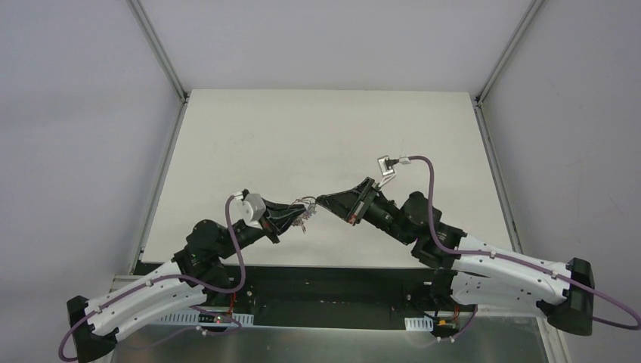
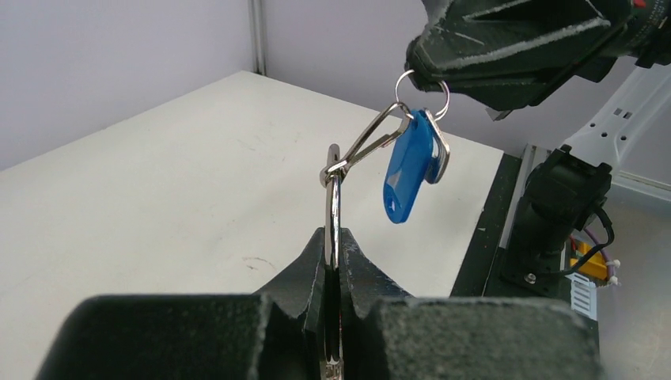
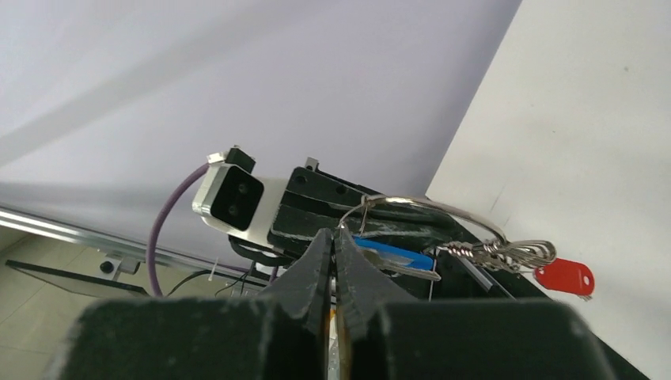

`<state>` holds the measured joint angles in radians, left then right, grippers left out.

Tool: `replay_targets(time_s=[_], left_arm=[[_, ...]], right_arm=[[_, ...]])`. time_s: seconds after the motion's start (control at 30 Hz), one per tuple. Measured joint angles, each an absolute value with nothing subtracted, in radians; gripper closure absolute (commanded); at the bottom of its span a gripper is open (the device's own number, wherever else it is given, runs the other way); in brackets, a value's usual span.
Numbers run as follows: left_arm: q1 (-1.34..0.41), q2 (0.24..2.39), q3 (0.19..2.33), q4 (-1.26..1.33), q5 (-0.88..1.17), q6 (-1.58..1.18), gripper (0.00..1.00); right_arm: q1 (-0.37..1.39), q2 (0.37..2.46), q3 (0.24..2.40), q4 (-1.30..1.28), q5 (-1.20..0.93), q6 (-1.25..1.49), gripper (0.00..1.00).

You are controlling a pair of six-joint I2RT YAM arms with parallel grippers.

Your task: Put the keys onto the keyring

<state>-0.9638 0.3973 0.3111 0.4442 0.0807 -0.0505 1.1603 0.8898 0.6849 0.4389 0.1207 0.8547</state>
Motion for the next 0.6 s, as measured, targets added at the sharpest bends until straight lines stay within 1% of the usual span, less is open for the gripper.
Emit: replay_targets(time_s=[0.07,0.17,0.23,0.3,0.5,0.6], left_arm=[[-0.97,0.419,0.331,0.426,0.067,-0.062,1.0],[-0.969,0.447,0.348,0.402,0.041,-0.072,1.0],[-0.969,0.467,0.358,0.383,0.033,-0.078,1.0],[-0.969,0.488,0.371,0.365,0.013,-0.088,1.0],[-0.969,0.593,0.448,0.329,-0.047,-0.122,1.0],[-0.969,0.673,0.504,0.301,-0.088,-0.142,1.0]], right_arm=[[1.16,0.861,0.675,0.403,0.136,0.851,0.75],[1.16,0.803,0.667,0.34,0.173,0.841,0.6],[1.16,0.757,0.656,0.3,0.204,0.834,0.53],[1.16,0.713,0.646,0.253,0.236,0.831,0.5],[1.16,0.601,0.622,0.083,0.345,0.826,0.5],[1.159,0.58,0.616,-0.01,0.396,0.828,0.5]])
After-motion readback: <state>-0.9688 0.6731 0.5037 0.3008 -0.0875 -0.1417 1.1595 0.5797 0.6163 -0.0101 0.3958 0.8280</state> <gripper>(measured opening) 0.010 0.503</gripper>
